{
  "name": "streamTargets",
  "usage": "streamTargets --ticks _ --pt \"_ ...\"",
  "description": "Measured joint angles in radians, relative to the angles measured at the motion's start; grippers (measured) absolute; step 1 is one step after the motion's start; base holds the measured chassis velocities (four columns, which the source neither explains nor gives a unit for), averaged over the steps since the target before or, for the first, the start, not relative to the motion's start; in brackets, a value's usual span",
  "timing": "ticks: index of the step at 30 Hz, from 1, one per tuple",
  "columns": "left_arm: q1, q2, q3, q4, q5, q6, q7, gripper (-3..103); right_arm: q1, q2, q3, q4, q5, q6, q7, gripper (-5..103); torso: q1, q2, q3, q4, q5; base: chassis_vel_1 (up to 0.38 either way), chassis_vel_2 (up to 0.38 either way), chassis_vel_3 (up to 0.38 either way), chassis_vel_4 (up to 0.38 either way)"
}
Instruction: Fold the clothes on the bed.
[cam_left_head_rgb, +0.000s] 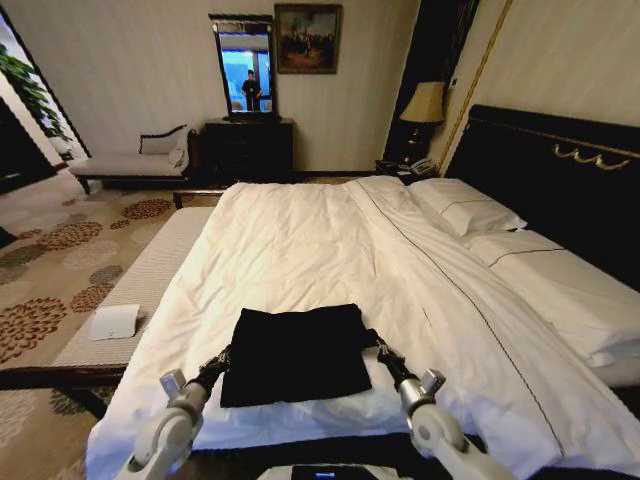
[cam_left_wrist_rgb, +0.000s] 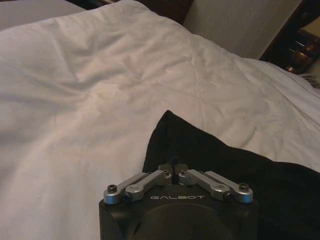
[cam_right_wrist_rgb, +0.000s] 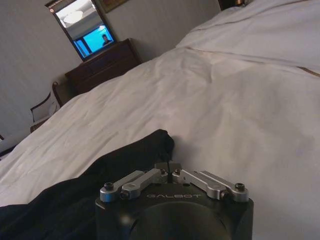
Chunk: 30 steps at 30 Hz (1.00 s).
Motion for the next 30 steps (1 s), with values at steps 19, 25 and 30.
streamTargets --ticks 19,25,30 --pt "0.115 0.007 -0.014 -0.024 0.071 -0.014 0.074 9 -0.089 0.063 0.002 0.013 -0.081 0.009 0.013 8 0.0 0.0 0.0 0.0 0.0 0.0 0.0 0.0 0.0" --pt "0.166 0.014 -0.093 -0.078 0.043 -0.026 0.107 25 -0.149 0.1 0.02 0.091 -0.101 0.017 0.031 25 0.0 0.0 0.0 0.0002 0.0001 0.0 0.0 0.0 0.0" --pt "0.121 0.022 -0.189 -0.1 -0.051 -0.041 0.12 46 -0.196 0.16 0.077 0.177 -0.132 0.027 0.045 41 0.0 0.0 0.0 0.0003 0.0002 0.0 0.0 0.0 0.0"
